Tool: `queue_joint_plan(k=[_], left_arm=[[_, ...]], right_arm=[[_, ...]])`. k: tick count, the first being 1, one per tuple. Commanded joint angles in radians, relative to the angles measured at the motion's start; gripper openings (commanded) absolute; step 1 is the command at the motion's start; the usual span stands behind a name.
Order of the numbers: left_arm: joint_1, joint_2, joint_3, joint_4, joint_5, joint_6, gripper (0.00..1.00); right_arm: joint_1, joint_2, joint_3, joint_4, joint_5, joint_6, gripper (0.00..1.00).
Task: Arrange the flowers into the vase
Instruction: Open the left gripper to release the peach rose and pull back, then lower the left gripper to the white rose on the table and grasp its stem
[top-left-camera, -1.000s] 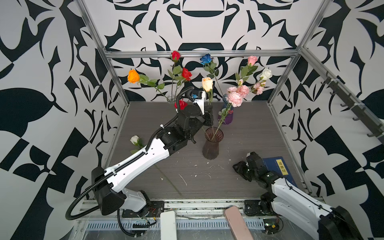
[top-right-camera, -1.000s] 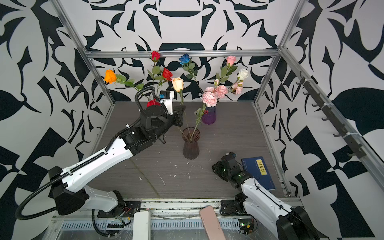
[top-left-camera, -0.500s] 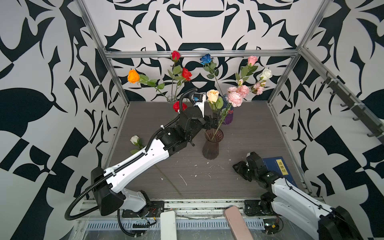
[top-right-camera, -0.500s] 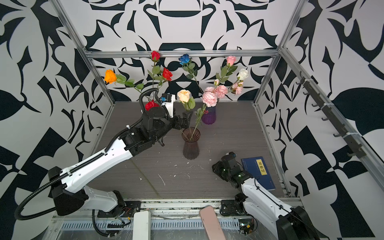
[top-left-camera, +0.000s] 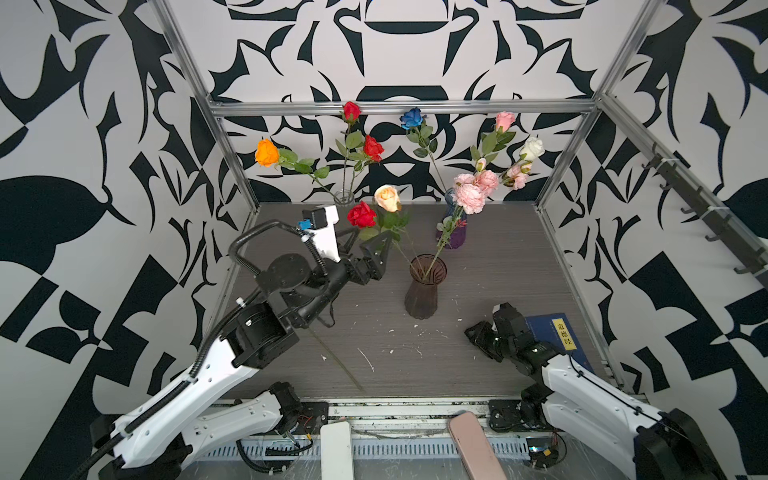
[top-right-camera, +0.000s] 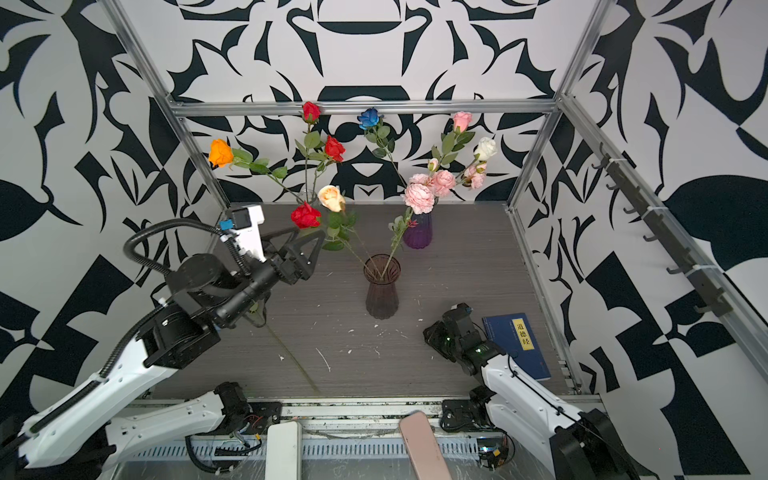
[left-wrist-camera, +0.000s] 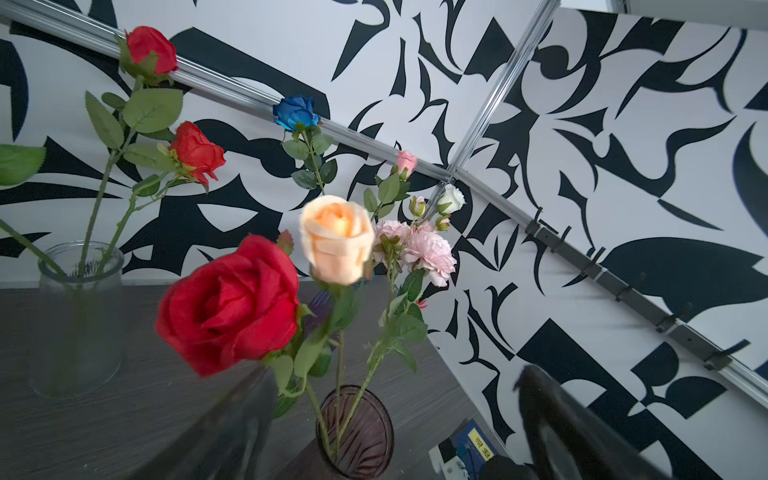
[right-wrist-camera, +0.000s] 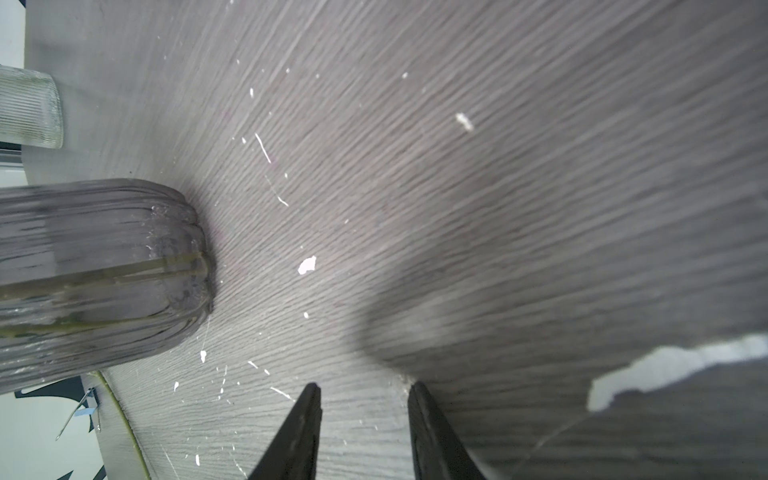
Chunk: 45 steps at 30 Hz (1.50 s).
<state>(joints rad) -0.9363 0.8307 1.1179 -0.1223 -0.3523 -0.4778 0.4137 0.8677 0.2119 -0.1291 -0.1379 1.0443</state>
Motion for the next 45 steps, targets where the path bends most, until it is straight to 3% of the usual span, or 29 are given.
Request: queue_joint_plan(k=[1,4,8,16,19,24,29,33,37,39,41,45], left_arm=[[0.001,-0.085,-0.072,-0.071,-0.067,-0.007,0.89],[0.001,-0.15,-0.141,-0.228,-0.16,-0.085,0.81],[0.001,-0.217,-0.234,-0.442,-0.272,-0.234,0.78],[0.001,-0.367,-0.486,-0.677,-0.405,-0.511,0.67],[0.002,-0.374,-0.529,-0.751,-0.426,-0.588,0.6],[0.033,-0.304,-0.545,-0.791,-0.433,-0.652,0.56],[0.182,-0.194,-0.551,-0.645,-0.312,-0.527,0.57],[0.454,-0.041,-0.541,-0.57,-0.057,-0.441,0.56],[0.727,0.132,-0.551,-0.525,0.215,-0.376,0.41],[0.816,0.189,-0.566,-0.498,0.311,-0.353,0.31],[0.863,0.213,-0.581,-0.472,0.37,-0.337,0.26],[0.872,0.191,-0.596,-0.458,0.378,-0.336,0.31]], right_arm=[[-0.003,0.013,-0.004,-0.024,0.003,-0.006,0.39],[-0.004,0.014,-0.004,-0.023,0.002,-0.006,0.39],[-0.005,0.016,-0.006,-0.022,0.0,-0.004,0.39],[-0.005,0.039,-0.001,-0.017,-0.006,-0.006,0.39],[-0.006,0.036,-0.005,-0.015,-0.005,-0.004,0.39],[-0.005,0.055,0.004,-0.012,-0.009,-0.009,0.39],[-0.005,0.084,0.011,0.0,-0.015,-0.013,0.39],[-0.006,0.075,0.008,-0.002,-0.016,-0.013,0.39],[-0.004,0.045,-0.002,-0.007,-0.012,-0.006,0.39],[-0.006,0.036,-0.004,-0.011,-0.011,-0.006,0.39],[-0.006,0.037,-0.004,-0.012,-0.011,-0.006,0.39],[-0.008,0.042,-0.003,-0.009,-0.014,-0.007,0.39]])
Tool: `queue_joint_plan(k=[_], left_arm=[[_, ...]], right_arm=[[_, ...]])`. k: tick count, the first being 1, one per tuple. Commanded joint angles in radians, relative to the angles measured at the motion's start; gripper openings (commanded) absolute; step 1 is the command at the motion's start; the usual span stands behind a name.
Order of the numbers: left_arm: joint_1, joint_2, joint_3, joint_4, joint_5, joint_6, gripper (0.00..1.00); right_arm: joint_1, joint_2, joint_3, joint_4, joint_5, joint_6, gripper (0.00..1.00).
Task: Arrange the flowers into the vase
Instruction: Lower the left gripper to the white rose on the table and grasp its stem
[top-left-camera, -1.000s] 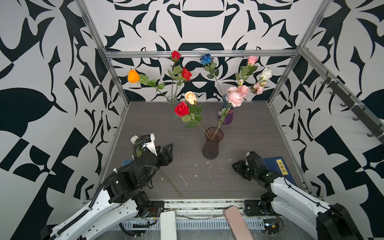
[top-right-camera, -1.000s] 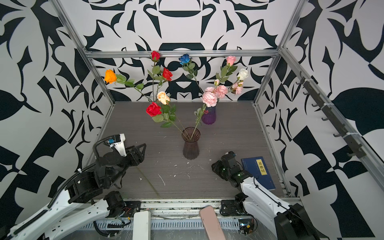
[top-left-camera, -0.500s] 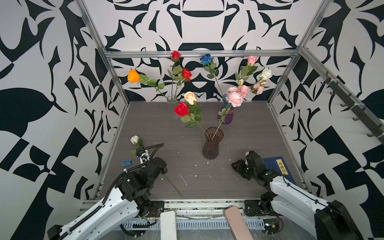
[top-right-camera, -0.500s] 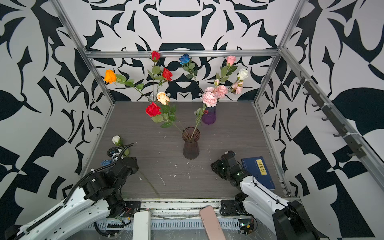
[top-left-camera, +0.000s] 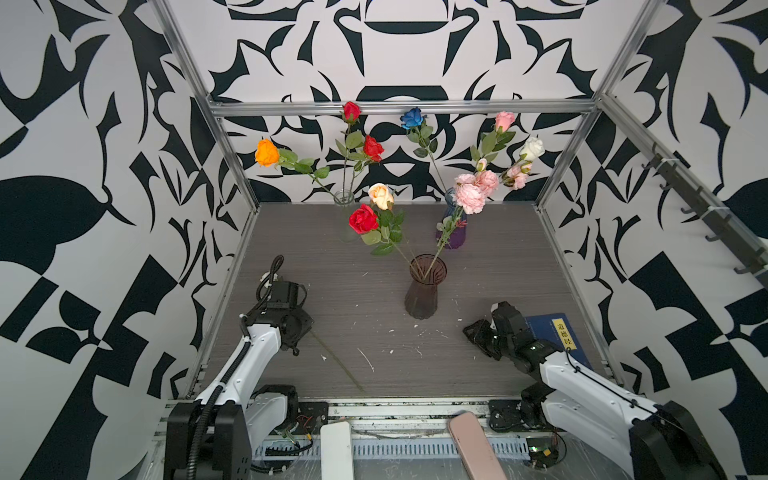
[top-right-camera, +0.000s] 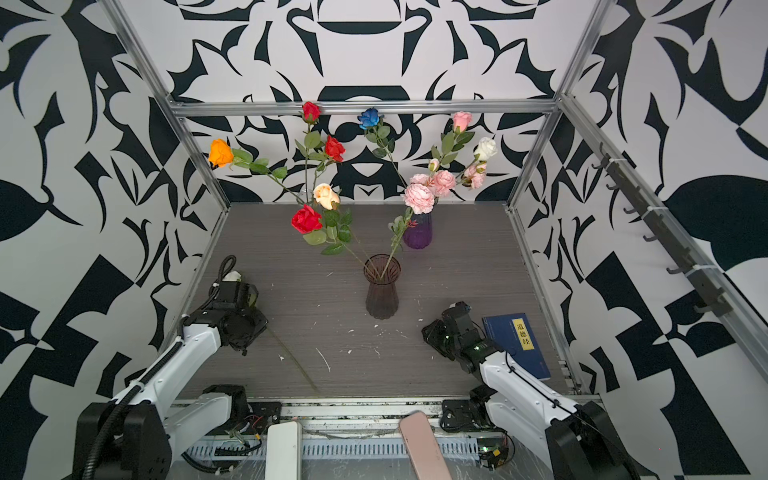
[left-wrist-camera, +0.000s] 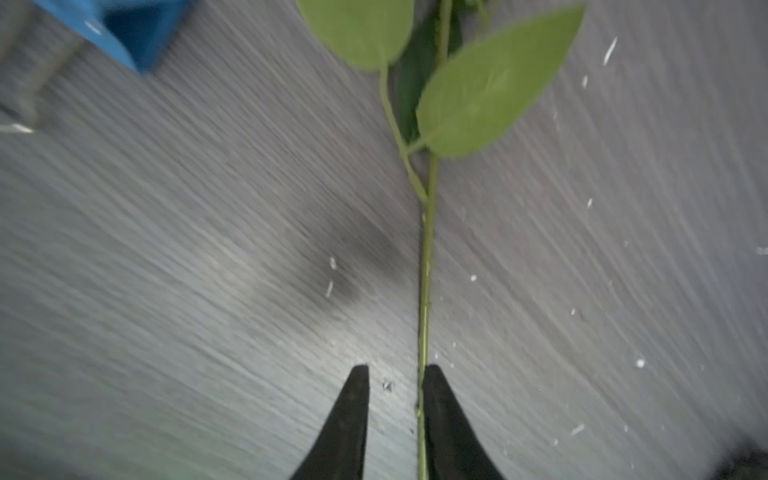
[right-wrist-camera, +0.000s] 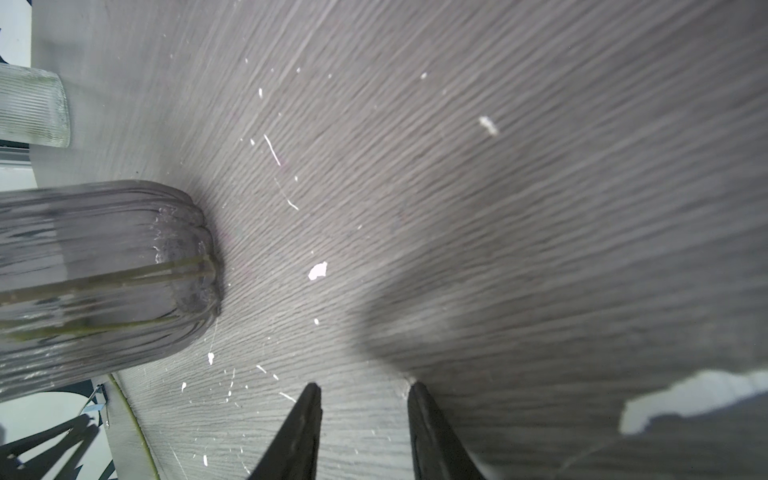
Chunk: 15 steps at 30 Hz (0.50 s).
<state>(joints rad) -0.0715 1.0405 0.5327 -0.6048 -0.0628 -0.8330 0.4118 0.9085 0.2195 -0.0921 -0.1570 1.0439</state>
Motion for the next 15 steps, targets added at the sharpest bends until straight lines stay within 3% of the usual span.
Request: queue_joint_plan(k=[1,15], left_arm=[[0.007,-0.025,-0.015,0.026,0.084,0.014,0.33],[0.009,0.074,0.021,0.037,0.029,-0.027,0.28]], right_arm=[[-0.005,0.003,-0.01,-0.046,0.005,-0.007,0.39],[-0.006,-0.002,-0.012,-0.046,0.005,-0.007,0.39]])
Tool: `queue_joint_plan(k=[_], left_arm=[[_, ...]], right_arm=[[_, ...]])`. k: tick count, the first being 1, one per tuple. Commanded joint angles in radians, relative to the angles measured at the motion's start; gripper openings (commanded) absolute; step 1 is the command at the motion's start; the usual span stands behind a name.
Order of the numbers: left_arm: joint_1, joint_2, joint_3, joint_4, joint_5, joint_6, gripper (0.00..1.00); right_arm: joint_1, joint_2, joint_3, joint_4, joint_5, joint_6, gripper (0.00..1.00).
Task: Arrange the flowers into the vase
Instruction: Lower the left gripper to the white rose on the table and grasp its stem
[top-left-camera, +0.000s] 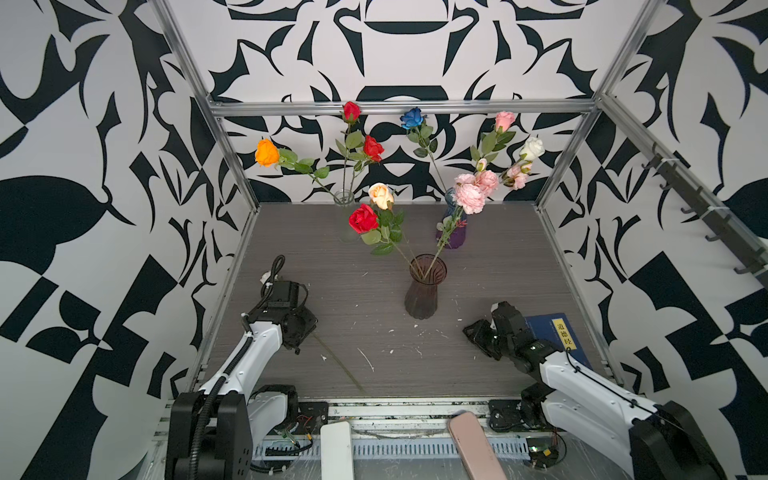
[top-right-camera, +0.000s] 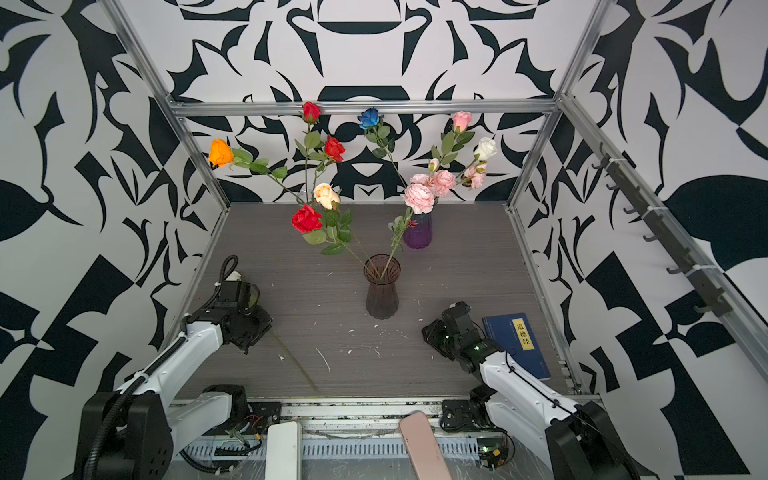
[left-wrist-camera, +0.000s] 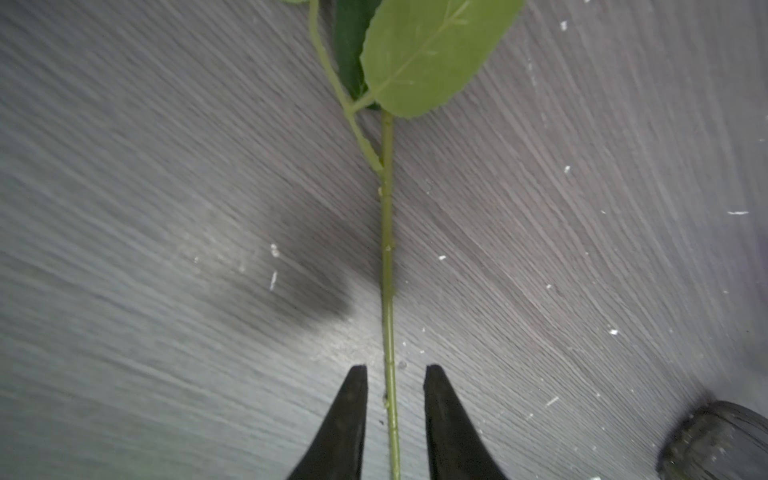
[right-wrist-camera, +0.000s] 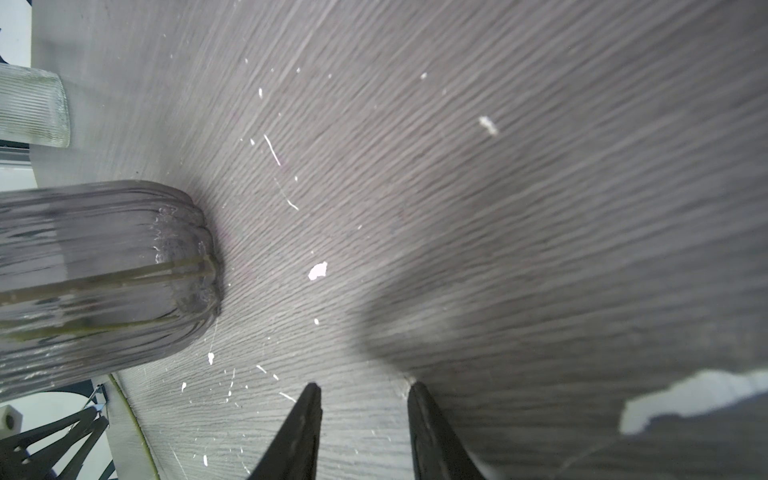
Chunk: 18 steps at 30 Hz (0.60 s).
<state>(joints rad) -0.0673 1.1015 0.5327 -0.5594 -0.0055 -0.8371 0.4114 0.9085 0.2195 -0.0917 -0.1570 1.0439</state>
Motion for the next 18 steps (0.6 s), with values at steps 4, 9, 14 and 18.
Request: queue_joint_plan(k=[4,9,14,18], left_arm=[[0.004,0.058,0.041,-0.003,-0.054,-0.04,0.3],[0.004,0.162,0.09,0.015,-0.063,-0.025,0.31],[0.004,0.284,0.15,0.003,-0.058,-0.012,0.25],[0.008,0.309,0.163,0.0,-0.062,-0.01,0.24]], right_arm=[[-0.006,-0.007,-0.015,-0.045,0.005,-0.005,0.39],[-0.006,-0.009,-0.015,-0.046,0.005,-0.006,0.39],[-0.008,-0.019,-0.019,-0.048,0.005,-0.006,0.39],[-0.011,-0.03,-0.022,-0.05,0.005,-0.005,0.39]])
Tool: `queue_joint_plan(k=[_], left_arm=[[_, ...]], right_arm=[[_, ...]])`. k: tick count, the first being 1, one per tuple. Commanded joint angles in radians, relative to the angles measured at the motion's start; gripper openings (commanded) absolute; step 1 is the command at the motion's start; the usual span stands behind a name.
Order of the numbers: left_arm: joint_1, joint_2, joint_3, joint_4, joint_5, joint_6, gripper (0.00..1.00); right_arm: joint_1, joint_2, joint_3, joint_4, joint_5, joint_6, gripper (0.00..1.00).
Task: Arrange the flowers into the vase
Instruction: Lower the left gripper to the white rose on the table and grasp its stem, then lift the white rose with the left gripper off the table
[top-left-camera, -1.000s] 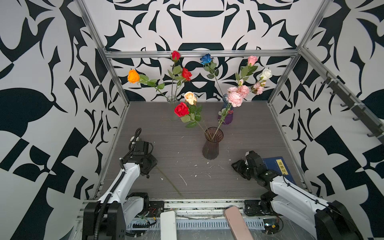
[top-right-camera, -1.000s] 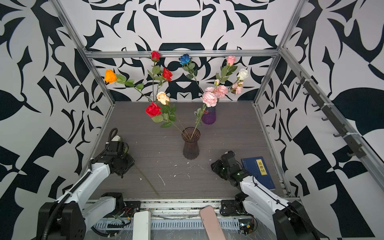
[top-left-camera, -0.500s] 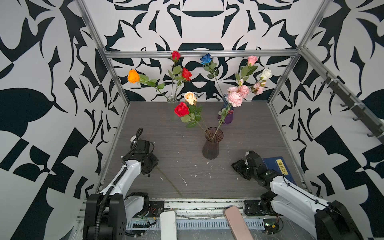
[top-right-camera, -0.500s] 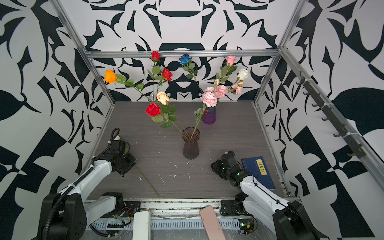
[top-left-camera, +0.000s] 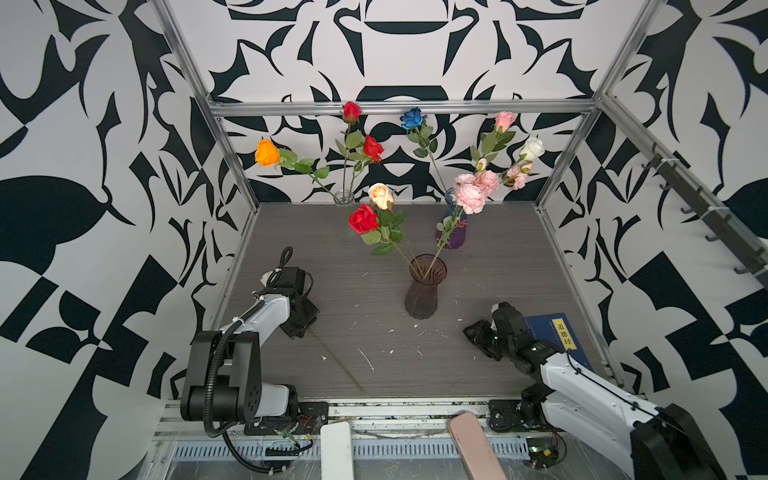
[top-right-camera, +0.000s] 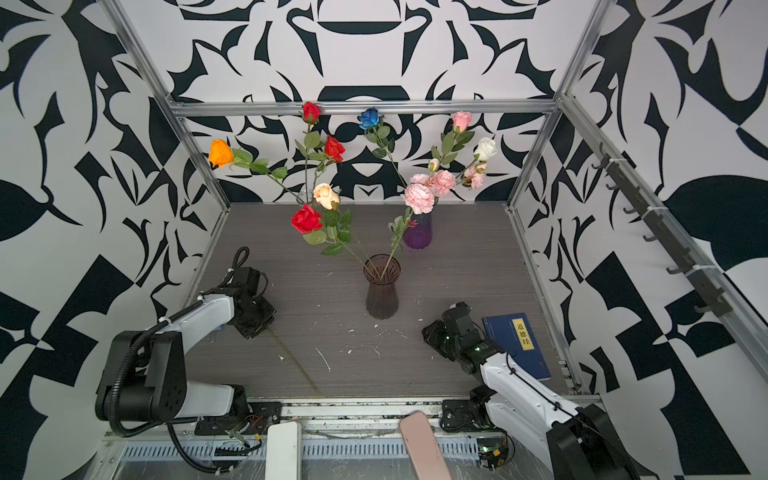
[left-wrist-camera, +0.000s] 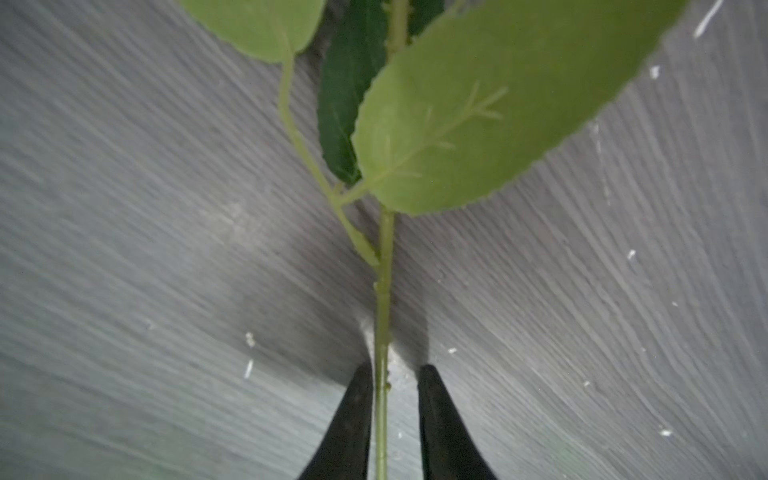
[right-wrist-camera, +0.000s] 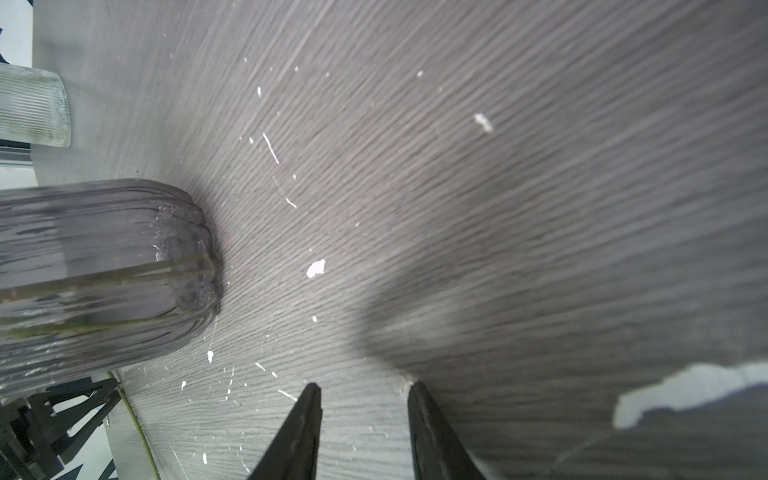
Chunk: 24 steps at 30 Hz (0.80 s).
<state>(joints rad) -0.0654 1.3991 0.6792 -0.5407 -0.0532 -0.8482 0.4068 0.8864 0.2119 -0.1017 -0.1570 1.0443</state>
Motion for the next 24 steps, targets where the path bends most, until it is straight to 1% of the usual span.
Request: queue_joint_plan(k=[1,8,10,11,13,17,21,23,24], left_arm=[[0.01,0.013,0.017,-0.017,-0.016,-0.001,0.24],[0.04,0.032,0.009,-0.004,0.015,0.001,0.23],[0.044,0.028,0.004,0.002,0.021,0.004,0.16],[0.044,0.025,0.002,0.004,0.021,0.003,0.14],[0.045,0.021,-0.001,0.003,0.023,0.003,0.07],[0.045,0.012,-0.006,0.005,0.024,0.001,0.0],[0.046,-0.024,-0.026,0.019,0.031,-0.003,0.0],[0.047,-0.051,-0.046,0.058,0.059,0.01,0.0],[0.047,-0.058,-0.055,0.084,0.092,0.011,0.0]], right_arm=[[-0.006,-0.009,-0.015,-0.041,0.003,-0.006,0.39],[-0.01,-0.009,-0.015,-0.039,-0.001,-0.008,0.39],[-0.011,-0.011,-0.016,-0.039,-0.003,-0.009,0.39],[-0.011,-0.012,-0.016,-0.039,-0.002,-0.007,0.39],[-0.013,-0.013,-0.019,-0.039,-0.004,-0.007,0.39],[-0.014,-0.02,-0.02,-0.041,-0.004,-0.007,0.39],[-0.016,-0.024,-0.024,-0.043,-0.005,-0.006,0.39],[-0.018,-0.025,-0.024,-0.043,-0.006,-0.006,0.39],[-0.017,-0.024,-0.023,-0.043,-0.005,-0.006,0.39]])
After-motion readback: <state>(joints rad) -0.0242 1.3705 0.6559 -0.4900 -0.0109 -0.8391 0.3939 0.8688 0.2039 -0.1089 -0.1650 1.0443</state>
